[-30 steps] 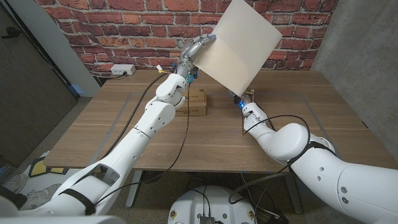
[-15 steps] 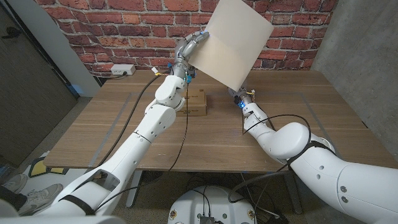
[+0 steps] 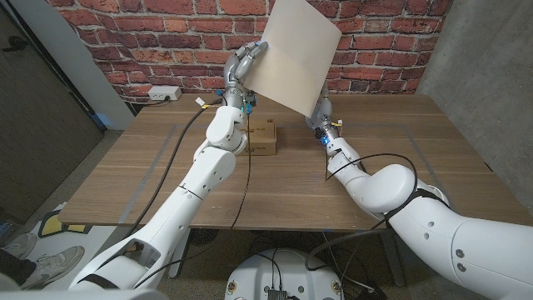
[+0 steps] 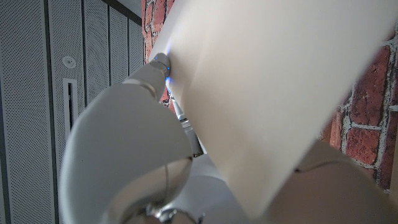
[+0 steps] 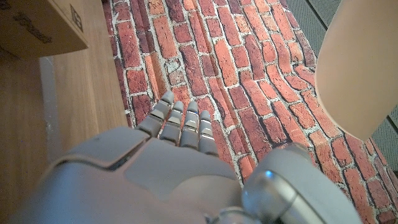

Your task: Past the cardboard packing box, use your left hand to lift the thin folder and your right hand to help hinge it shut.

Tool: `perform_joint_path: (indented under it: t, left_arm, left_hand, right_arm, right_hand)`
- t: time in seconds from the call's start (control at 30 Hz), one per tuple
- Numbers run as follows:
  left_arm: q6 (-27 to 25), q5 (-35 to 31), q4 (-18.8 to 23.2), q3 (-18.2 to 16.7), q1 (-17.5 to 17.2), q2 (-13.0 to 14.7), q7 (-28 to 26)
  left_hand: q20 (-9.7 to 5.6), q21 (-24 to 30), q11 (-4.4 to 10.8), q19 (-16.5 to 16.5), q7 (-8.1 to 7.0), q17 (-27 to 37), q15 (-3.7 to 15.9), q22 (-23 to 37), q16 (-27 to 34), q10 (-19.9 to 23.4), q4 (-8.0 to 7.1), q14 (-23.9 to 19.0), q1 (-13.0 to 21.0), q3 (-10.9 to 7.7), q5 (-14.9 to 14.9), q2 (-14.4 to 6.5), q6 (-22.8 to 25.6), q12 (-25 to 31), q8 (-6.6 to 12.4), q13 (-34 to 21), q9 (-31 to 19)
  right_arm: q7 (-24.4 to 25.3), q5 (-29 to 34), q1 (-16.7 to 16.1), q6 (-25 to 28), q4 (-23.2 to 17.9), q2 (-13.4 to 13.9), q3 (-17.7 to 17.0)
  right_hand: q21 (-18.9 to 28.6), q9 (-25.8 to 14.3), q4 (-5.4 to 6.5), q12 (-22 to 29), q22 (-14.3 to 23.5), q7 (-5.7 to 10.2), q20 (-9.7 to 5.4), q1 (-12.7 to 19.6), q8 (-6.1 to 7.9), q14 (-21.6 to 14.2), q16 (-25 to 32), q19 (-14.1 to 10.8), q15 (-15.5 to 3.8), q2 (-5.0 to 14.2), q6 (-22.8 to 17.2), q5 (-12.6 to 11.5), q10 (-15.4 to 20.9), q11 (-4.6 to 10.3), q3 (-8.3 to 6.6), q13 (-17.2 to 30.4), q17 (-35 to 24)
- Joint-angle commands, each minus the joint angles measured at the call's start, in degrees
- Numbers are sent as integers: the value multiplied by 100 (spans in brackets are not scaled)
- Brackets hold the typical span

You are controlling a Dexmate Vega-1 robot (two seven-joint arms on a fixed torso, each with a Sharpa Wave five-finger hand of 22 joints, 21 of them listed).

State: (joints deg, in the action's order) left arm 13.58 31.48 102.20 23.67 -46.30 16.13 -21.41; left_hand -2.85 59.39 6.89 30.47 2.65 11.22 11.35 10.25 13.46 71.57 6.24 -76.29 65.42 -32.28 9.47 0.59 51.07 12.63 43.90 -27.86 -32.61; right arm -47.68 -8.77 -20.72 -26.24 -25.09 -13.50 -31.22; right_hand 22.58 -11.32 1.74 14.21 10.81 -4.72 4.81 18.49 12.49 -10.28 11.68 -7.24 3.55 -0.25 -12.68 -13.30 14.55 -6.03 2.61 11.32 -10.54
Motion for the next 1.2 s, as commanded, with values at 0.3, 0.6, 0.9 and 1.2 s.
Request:
perform_joint_path:
  t: [0.3, 0.6, 0.9, 1.2]
  left_arm:
    - [12, 200, 217, -274, -339, 217, 11]
    - [-29, 452, 117, -385, -351, 358, 227]
    - [-94, 727, -102, -417, -314, 462, 504]
    - [-168, 933, -163, -422, -372, 552, 661]
  left_hand:
    - [-815, 51, 180, -37, 45, 16, 65, 8, -32, 224, -16, -47, -34, -53, 40, 11, 76, -22, 46, -17, 6]
    - [-818, 55, 188, -48, 49, 24, 65, 9, -24, 217, -16, -63, -41, -62, 39, 14, 73, -38, 63, -5, 8]
    - [-818, 59, 202, -57, 32, 27, 66, 9, -28, 228, -16, -54, -47, -70, 38, 19, 90, -36, 60, -3, 50]
    - [-818, 63, 193, -65, 40, 28, 69, 10, -27, 217, -16, -59, -49, -79, 39, 17, 76, -37, 72, -10, 50]
  right_arm:
    - [364, -631, -878, 376, -1767, -174, 830]
    - [807, -835, -1197, 368, -2338, -85, 1276]
    - [1354, -952, -1751, 421, -3174, -50, 1727]
    - [1812, -1138, -2342, 399, -3901, -21, 2187]
  right_hand:
    - [-2, -12, 23, 15, 11, -26, -77, -61, 3, -89, 25, -48, -26, 4, -93, -13, 85, 13, 37, 9, -15]
    - [-12, -11, 24, 24, 12, -28, -90, -60, 7, -102, 20, -55, -26, 15, -117, -18, 115, 14, 40, 8, -13]
    - [-26, -11, 25, 28, 13, -31, -102, -59, 10, -107, 11, -56, -20, 25, -144, -22, 133, 15, 45, 7, -11]
    - [-39, -11, 26, 26, 15, -27, -126, -60, 12, -112, 3, -56, -29, 33, -168, -26, 138, 21, 51, 7, -10]
